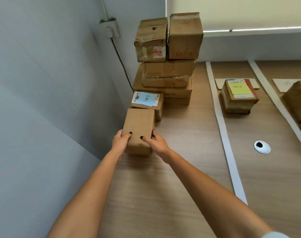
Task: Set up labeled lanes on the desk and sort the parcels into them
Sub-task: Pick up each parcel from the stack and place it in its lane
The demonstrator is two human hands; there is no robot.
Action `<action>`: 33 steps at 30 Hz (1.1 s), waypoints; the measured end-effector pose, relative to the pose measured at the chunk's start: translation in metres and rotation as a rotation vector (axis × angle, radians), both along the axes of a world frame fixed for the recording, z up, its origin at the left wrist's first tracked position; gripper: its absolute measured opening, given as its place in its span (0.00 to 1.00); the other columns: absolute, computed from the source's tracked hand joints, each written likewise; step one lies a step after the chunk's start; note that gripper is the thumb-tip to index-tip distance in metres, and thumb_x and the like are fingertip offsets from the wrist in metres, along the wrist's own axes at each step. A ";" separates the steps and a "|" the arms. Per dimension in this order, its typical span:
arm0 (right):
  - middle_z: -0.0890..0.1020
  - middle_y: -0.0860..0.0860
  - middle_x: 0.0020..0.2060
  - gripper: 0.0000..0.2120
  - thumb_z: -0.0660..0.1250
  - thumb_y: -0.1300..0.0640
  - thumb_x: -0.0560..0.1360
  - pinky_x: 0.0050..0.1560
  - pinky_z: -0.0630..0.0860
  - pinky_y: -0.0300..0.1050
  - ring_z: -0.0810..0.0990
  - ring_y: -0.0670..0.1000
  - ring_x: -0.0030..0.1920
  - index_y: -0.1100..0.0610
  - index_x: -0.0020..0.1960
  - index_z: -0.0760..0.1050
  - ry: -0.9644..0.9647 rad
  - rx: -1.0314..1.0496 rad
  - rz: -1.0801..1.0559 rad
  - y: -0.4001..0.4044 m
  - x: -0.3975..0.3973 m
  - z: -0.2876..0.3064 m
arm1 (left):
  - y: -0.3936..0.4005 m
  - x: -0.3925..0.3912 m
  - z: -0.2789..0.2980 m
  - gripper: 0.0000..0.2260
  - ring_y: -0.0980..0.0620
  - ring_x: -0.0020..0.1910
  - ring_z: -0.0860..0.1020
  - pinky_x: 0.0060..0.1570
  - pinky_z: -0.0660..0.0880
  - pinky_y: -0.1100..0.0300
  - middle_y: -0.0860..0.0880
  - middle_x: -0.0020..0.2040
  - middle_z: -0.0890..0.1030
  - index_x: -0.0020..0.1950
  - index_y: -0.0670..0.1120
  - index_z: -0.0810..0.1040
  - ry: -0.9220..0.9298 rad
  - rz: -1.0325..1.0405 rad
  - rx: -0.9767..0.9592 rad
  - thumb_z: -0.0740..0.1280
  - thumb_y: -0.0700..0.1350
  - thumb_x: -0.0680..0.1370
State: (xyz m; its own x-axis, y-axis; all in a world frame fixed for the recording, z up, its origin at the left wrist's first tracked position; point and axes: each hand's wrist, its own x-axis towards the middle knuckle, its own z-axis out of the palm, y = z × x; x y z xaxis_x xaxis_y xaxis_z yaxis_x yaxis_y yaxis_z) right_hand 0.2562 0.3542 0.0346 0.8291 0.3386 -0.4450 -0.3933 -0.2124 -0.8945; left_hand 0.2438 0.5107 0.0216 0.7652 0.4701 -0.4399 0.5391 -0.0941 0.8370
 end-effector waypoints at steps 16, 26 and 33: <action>0.73 0.51 0.61 0.26 0.66 0.58 0.76 0.57 0.72 0.44 0.71 0.49 0.58 0.57 0.71 0.62 -0.205 0.061 -0.156 -0.107 -0.086 0.113 | -0.108 -0.084 0.122 0.20 0.47 0.59 0.73 0.52 0.71 0.57 0.44 0.64 0.74 0.71 0.45 0.67 -0.240 -0.147 0.022 0.62 0.42 0.79; 0.71 0.54 0.65 0.27 0.66 0.56 0.75 0.42 0.73 0.35 0.72 0.50 0.58 0.56 0.72 0.61 -0.314 0.101 -0.255 -0.226 -0.135 0.153 | -0.218 -0.129 0.175 0.19 0.48 0.57 0.74 0.56 0.74 0.52 0.45 0.64 0.74 0.70 0.48 0.67 -0.331 -0.228 -0.003 0.63 0.46 0.79; 0.71 0.54 0.65 0.28 0.67 0.57 0.74 0.51 0.75 0.41 0.71 0.50 0.59 0.55 0.71 0.61 -0.380 0.096 -0.289 -0.347 -0.166 0.165 | -0.344 -0.161 0.193 0.20 0.48 0.58 0.72 0.54 0.71 0.56 0.44 0.65 0.72 0.72 0.45 0.63 -0.382 -0.272 -0.012 0.60 0.42 0.80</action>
